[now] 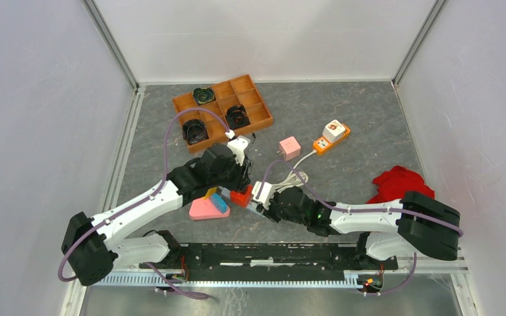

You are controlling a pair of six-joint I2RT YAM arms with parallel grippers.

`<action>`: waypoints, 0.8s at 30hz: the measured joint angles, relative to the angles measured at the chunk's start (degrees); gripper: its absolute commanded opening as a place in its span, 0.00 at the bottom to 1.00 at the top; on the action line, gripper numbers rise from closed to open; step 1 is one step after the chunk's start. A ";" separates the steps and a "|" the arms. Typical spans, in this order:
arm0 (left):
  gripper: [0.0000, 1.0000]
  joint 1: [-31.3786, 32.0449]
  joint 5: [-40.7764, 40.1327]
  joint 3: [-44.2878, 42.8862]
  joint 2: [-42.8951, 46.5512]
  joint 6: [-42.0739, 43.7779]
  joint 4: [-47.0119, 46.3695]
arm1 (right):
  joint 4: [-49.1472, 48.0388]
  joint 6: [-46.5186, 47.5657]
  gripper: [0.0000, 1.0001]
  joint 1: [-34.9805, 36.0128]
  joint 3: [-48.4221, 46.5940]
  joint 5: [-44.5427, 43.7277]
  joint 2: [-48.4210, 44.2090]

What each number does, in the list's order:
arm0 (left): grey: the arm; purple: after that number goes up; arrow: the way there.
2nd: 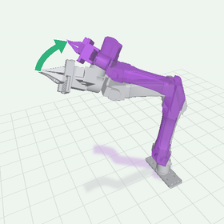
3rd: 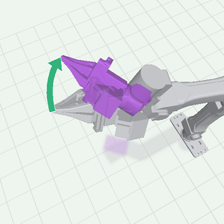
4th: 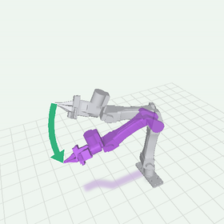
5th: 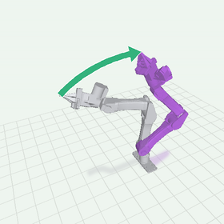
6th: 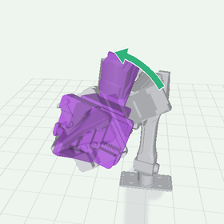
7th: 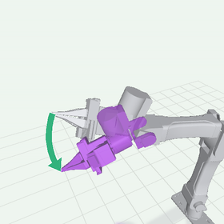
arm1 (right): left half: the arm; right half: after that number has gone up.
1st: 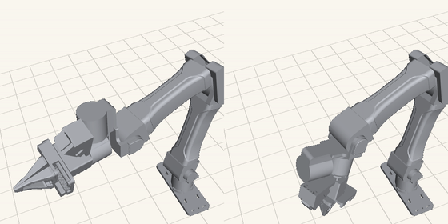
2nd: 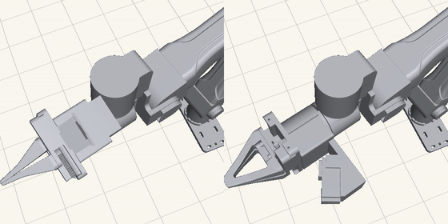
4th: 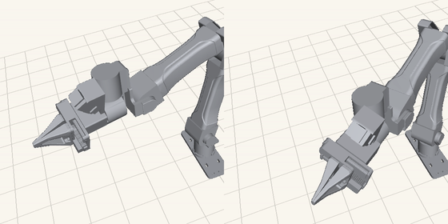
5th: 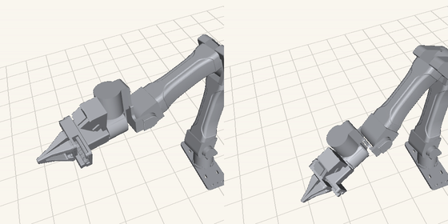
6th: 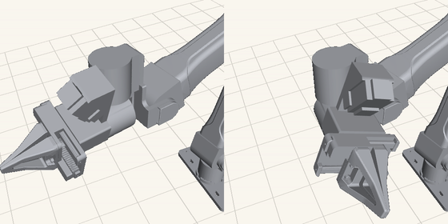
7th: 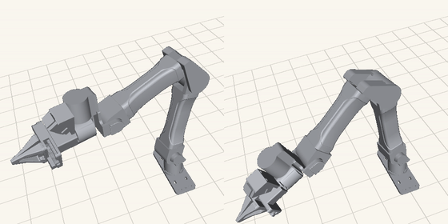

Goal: Insert the plug
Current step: Pick up the plug from the socket.

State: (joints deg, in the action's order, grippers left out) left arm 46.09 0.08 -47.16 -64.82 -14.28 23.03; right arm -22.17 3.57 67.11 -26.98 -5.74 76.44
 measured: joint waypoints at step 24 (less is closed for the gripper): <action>0.30 -0.04 -1.05 1.49 0.76 0.00 -3.02 | -0.04 0.02 0.00 -3.85 -0.42 4.83 -0.35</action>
State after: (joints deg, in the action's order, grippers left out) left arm 46.04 -0.97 -45.67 -64.05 -14.28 20.01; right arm -22.22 3.60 63.26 -27.40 -0.91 76.09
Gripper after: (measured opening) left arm 0.435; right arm 0.358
